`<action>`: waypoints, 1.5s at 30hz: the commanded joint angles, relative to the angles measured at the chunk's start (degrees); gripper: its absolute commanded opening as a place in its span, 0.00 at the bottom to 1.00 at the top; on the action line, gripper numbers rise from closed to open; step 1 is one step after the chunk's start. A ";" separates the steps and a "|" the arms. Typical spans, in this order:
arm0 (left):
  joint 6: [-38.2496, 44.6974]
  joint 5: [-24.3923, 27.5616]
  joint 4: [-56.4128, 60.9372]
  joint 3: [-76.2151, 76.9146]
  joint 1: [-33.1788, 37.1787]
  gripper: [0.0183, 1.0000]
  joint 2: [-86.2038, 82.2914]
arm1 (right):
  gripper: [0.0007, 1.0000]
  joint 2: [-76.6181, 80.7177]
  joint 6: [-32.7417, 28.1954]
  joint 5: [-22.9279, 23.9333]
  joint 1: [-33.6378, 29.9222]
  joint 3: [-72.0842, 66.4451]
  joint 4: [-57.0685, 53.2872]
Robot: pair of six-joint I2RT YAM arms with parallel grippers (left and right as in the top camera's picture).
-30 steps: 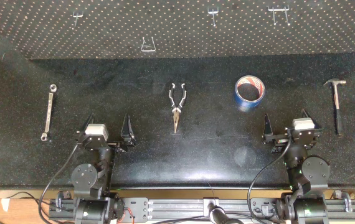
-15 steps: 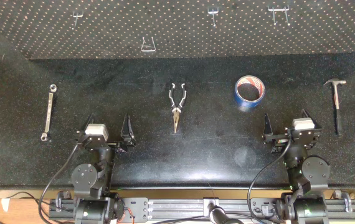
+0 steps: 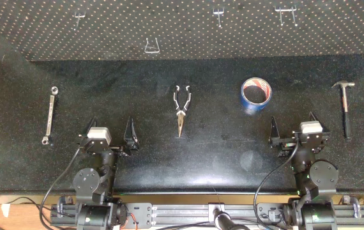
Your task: Place Tools Onto Pegboard
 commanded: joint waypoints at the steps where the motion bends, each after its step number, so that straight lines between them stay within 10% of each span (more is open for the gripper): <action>1: -0.68 0.37 0.61 2.40 -0.02 1.00 3.56 | 1.00 0.13 -0.57 0.94 0.39 -0.24 -0.22; 9: 5.33 -2.62 -26.14 41.57 4.44 0.99 44.26 | 1.00 0.13 -0.57 0.96 0.39 -0.24 -0.22; 18: 30.32 -2.60 -62.14 69.70 33.00 0.99 71.82 | 1.00 0.13 -0.57 0.96 0.39 -0.24 -0.22; 25: 41.35 4.90 -62.31 75.19 46.27 1.00 87.69 | 1.00 0.13 -0.57 0.94 0.39 -0.24 -0.22; 45: 44.52 1.20 -50.36 85.83 40.41 1.00 117.35 | 1.00 0.13 -0.57 0.94 0.39 -0.24 -0.22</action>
